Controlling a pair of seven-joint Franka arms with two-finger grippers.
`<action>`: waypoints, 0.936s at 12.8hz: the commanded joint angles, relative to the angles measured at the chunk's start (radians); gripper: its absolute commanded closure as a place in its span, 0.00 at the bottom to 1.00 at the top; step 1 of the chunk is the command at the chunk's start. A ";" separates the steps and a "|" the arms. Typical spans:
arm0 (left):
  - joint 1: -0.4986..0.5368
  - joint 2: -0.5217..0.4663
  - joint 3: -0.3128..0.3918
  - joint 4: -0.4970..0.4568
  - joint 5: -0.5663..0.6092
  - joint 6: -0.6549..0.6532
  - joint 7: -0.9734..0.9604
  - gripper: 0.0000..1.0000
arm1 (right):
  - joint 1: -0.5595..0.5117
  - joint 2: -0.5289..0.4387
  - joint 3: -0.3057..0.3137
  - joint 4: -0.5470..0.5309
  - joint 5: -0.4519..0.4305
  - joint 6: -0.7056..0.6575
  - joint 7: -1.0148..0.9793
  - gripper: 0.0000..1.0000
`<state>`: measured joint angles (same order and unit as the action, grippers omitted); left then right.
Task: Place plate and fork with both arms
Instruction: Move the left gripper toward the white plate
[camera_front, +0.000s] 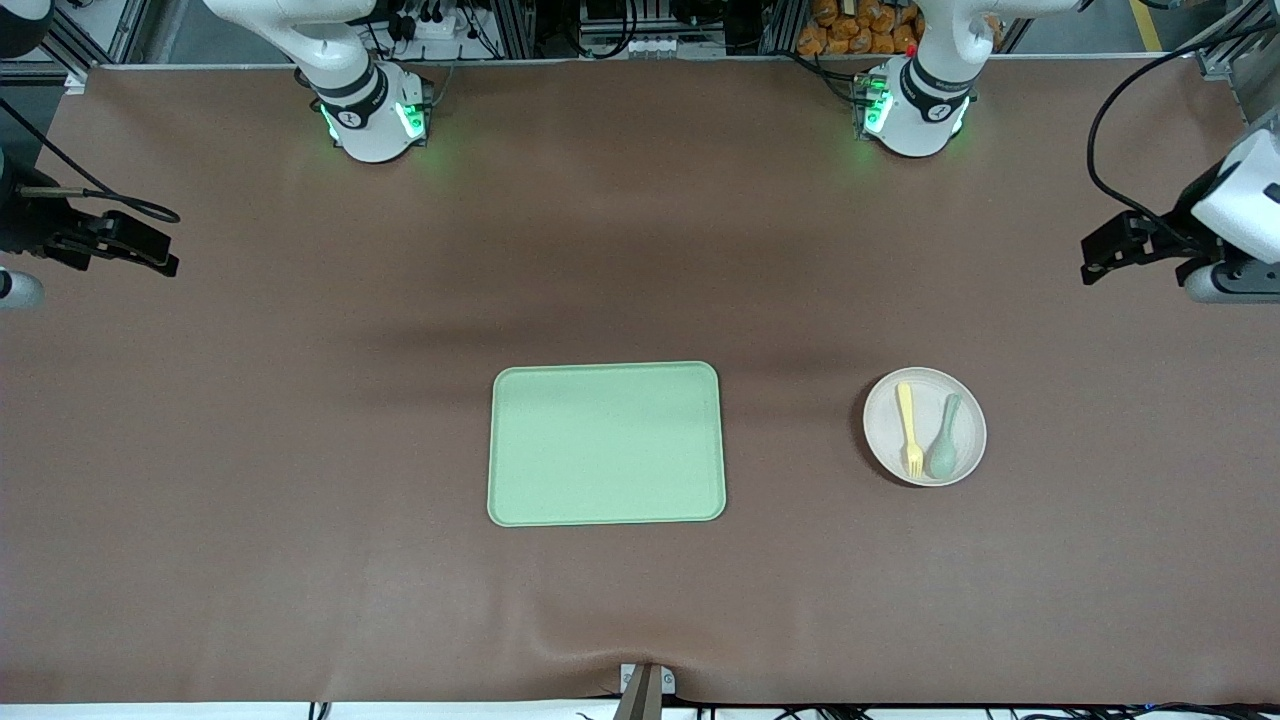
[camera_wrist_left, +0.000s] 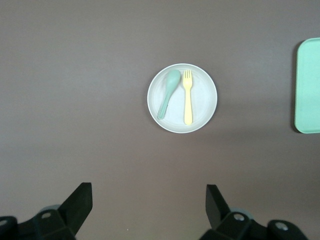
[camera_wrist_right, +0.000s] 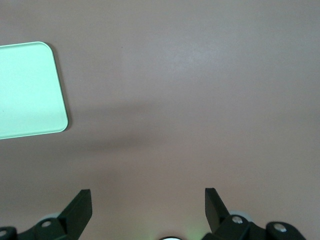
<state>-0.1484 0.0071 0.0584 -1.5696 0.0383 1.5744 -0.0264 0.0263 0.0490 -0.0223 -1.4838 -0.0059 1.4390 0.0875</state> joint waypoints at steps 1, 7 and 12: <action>0.007 -0.021 -0.003 0.006 -0.017 -0.024 0.013 0.00 | 0.003 -0.017 -0.001 -0.012 0.007 -0.014 0.018 0.00; 0.016 0.051 0.004 0.031 -0.005 0.007 0.007 0.00 | -0.002 -0.017 -0.001 -0.010 0.010 -0.005 0.018 0.00; 0.105 0.177 0.003 -0.147 -0.005 0.384 0.011 0.00 | -0.002 -0.012 -0.001 -0.016 0.012 -0.014 0.018 0.00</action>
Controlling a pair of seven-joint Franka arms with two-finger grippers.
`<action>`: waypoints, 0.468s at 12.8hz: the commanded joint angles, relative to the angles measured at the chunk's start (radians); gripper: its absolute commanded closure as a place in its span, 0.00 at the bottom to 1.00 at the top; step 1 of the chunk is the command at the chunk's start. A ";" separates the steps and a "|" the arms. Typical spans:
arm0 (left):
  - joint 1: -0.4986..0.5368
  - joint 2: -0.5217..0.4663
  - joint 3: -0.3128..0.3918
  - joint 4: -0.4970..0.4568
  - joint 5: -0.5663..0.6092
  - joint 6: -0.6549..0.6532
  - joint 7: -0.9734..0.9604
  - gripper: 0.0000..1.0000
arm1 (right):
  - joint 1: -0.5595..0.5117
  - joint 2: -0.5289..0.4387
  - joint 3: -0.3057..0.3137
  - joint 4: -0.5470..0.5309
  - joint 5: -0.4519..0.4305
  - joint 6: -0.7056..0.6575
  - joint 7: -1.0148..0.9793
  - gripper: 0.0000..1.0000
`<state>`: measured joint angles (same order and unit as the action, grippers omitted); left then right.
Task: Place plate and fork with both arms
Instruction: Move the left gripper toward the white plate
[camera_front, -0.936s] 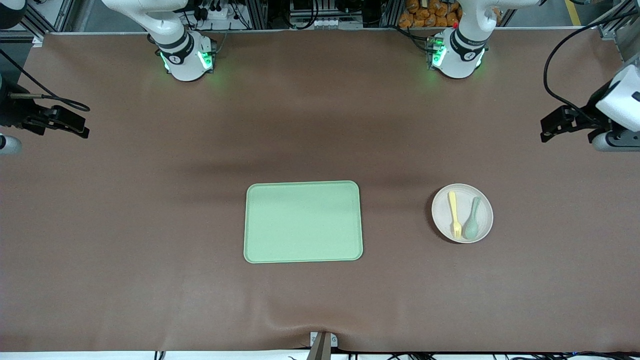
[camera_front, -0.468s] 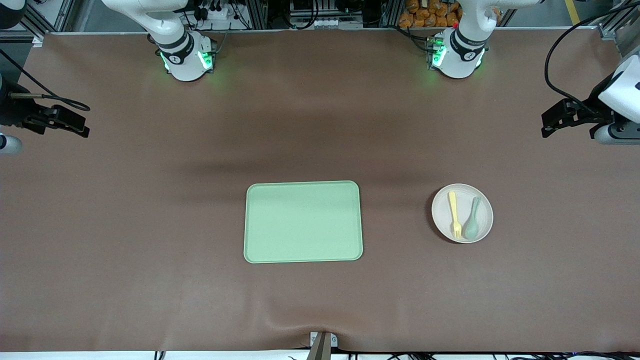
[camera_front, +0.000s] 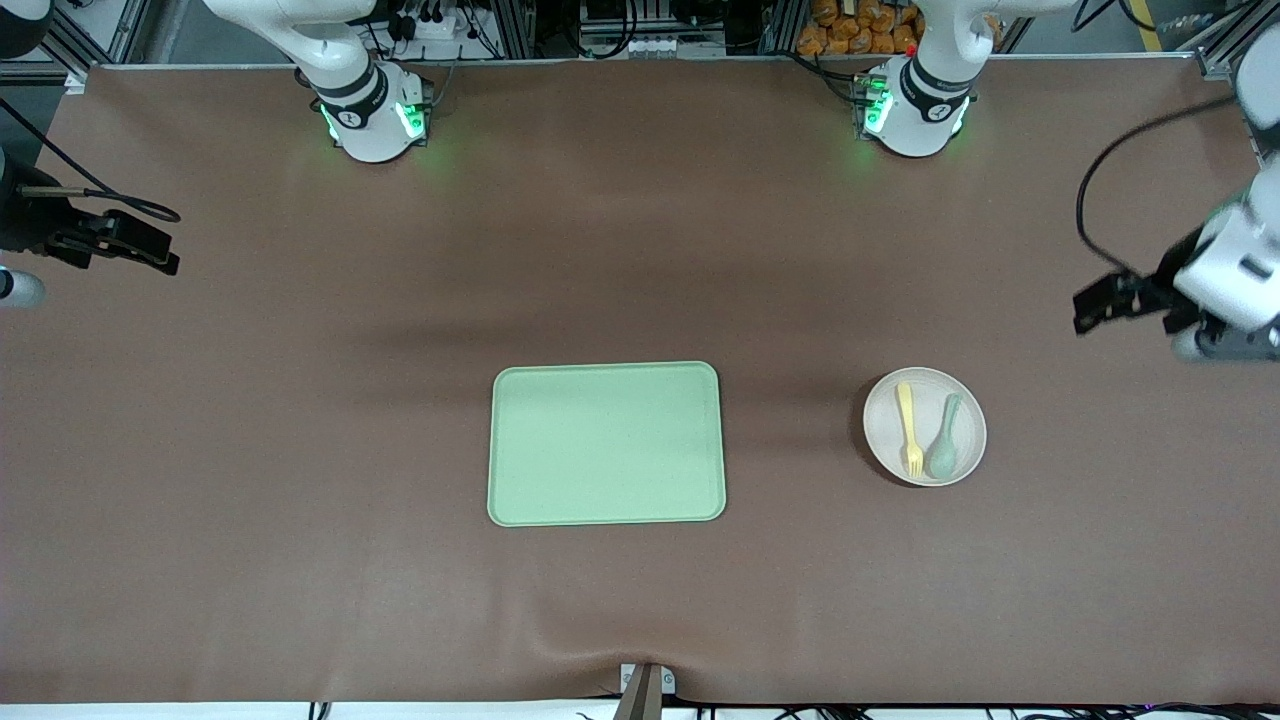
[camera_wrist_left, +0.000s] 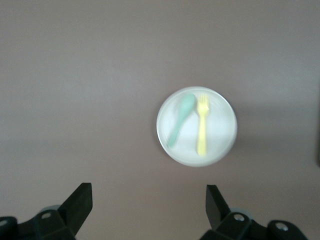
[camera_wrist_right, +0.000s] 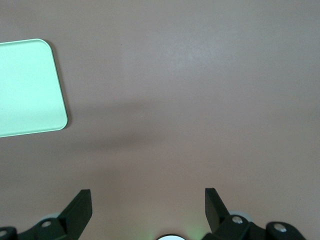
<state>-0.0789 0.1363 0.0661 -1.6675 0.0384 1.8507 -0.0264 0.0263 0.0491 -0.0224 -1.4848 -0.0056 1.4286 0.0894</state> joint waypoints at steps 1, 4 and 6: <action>0.054 0.089 -0.006 -0.058 -0.005 0.146 0.011 0.00 | -0.005 -0.009 -0.001 -0.017 0.012 -0.004 0.016 0.00; 0.105 0.253 -0.012 -0.063 -0.037 0.281 0.086 0.00 | -0.008 0.002 -0.002 -0.035 0.012 -0.004 0.016 0.00; 0.114 0.328 -0.012 -0.063 -0.145 0.340 0.114 0.00 | -0.014 0.000 -0.004 -0.040 0.012 -0.023 0.016 0.00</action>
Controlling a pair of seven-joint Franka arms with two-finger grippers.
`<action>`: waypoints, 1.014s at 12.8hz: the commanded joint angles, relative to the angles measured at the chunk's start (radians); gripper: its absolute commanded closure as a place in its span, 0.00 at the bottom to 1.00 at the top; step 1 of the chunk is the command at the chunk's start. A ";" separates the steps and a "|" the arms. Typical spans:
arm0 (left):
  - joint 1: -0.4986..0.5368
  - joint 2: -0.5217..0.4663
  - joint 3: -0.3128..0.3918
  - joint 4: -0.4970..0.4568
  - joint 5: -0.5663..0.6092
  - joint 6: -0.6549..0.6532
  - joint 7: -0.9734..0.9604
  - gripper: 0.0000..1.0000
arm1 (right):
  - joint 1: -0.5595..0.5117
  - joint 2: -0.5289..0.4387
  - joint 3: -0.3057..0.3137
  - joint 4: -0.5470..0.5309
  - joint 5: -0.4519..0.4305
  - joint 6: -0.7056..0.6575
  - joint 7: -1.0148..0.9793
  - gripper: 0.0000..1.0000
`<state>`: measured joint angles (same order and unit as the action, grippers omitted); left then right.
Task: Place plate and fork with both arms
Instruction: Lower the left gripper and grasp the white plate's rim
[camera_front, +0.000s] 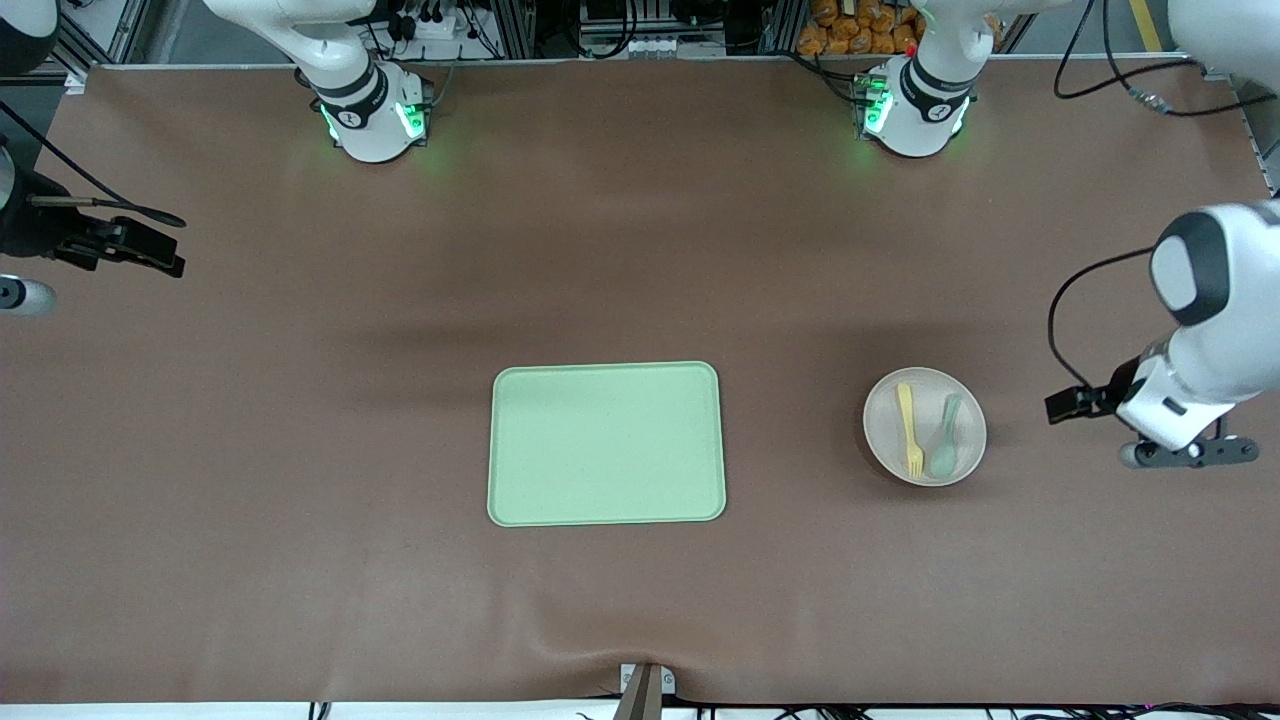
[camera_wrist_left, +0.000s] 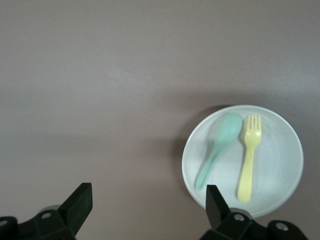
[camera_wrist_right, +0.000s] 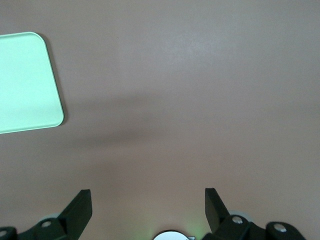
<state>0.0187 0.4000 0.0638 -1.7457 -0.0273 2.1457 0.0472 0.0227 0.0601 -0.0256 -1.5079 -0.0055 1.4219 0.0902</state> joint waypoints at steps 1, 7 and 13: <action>0.014 0.095 -0.010 0.015 -0.132 0.071 0.055 0.00 | -0.010 -0.011 0.000 -0.017 0.010 -0.021 0.016 0.00; -0.005 0.181 -0.019 -0.024 -0.194 0.132 0.063 0.14 | -0.029 -0.008 -0.002 -0.018 0.010 -0.021 0.006 0.00; 0.001 0.207 -0.019 -0.051 -0.195 0.138 0.082 0.41 | -0.029 0.006 -0.002 -0.017 0.010 -0.005 0.005 0.00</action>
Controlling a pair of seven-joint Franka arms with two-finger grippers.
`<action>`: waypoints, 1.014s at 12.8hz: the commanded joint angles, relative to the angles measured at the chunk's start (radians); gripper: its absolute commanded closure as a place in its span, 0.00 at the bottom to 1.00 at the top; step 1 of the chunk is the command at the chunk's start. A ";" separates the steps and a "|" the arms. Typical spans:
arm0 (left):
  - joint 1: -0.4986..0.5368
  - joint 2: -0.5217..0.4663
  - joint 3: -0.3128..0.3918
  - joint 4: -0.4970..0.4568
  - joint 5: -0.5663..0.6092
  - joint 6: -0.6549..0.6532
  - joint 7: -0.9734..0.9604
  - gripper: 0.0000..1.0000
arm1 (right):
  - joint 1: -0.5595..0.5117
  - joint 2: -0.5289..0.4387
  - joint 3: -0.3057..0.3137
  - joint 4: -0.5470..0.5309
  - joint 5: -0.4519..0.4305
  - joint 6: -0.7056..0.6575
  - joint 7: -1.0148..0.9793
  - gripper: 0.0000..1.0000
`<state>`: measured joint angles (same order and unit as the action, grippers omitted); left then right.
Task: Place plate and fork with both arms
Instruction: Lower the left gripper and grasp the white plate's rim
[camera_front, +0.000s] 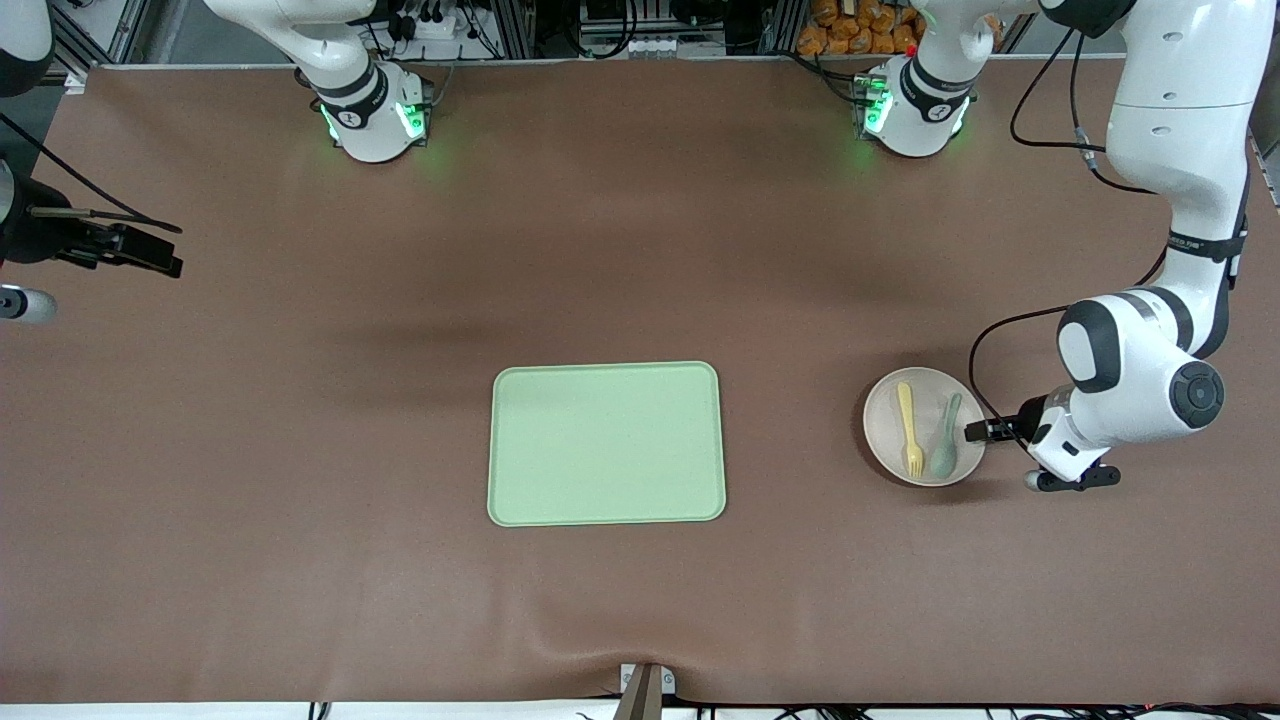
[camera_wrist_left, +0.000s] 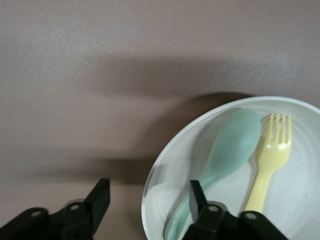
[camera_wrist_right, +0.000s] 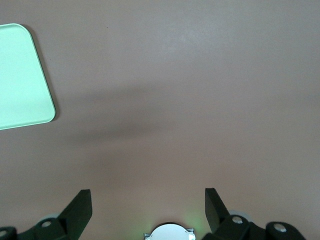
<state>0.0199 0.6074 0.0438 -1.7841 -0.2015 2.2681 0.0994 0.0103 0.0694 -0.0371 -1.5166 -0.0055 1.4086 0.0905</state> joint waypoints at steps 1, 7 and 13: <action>0.000 0.003 0.001 -0.011 -0.021 0.018 0.029 0.46 | -0.015 -0.003 0.009 -0.008 0.012 0.009 0.005 0.00; -0.001 0.009 0.001 -0.009 -0.021 0.018 0.029 0.73 | -0.015 -0.005 0.009 -0.005 0.010 0.006 0.002 0.00; 0.000 0.014 -0.002 -0.003 -0.025 0.018 0.025 1.00 | -0.015 -0.008 0.009 -0.005 0.010 -0.003 0.000 0.00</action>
<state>0.0172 0.6173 0.0408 -1.7842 -0.2068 2.2709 0.1068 0.0103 0.0713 -0.0370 -1.5166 -0.0055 1.4109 0.0904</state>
